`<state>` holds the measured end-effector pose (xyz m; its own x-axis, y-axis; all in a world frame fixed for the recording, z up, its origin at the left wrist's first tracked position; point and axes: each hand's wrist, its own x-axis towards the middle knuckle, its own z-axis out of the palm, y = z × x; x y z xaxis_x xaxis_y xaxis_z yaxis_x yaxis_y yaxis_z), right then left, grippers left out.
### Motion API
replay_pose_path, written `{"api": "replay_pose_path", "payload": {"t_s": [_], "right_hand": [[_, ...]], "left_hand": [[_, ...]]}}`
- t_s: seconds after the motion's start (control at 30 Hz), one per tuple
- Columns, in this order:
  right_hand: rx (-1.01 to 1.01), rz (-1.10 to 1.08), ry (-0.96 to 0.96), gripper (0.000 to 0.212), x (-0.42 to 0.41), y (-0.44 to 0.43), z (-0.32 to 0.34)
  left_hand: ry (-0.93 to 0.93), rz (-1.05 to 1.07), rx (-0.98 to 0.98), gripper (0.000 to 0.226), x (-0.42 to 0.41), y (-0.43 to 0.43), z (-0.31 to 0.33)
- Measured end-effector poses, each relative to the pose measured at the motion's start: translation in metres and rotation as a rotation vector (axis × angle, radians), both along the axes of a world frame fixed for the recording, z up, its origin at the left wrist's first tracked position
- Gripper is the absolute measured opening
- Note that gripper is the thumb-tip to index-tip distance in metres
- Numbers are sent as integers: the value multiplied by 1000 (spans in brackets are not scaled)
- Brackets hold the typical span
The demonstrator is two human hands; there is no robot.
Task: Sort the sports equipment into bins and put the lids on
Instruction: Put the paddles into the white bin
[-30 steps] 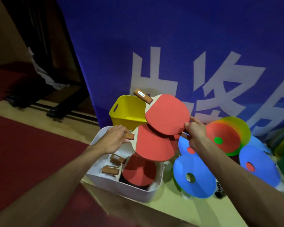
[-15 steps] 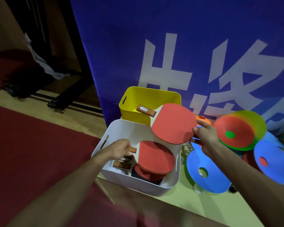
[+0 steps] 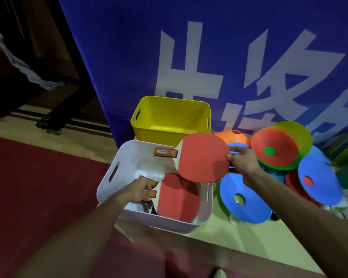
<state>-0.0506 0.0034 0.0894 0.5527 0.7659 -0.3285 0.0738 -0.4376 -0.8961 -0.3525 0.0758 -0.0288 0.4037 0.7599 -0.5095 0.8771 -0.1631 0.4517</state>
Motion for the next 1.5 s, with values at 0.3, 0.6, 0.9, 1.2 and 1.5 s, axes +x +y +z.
{"api": "replay_pose_path", "payload": {"t_s": [0.3, 0.6, 0.9, 1.2, 1.5], "right_hand": [[-62, 83, -31, 33, -17, 8, -6], [-44, 197, 31, 20, -38, 13, -7], [-51, 284, 65, 21, -42, 13, -15], [-87, 348, 21, 12, -43, 7, -13], [9, 285, -232, 20, -18, -11, -13]], "left_hand": [[-190, 307, 129, 55, -13, 11, 29], [-133, -86, 533, 52, 0, 26, 61], [102, -252, 635, 41, -7, 24, 64], [183, -321, 607, 31, 5, 25, 56], [355, -488, 563, 34, 8, 28, 38]]}}
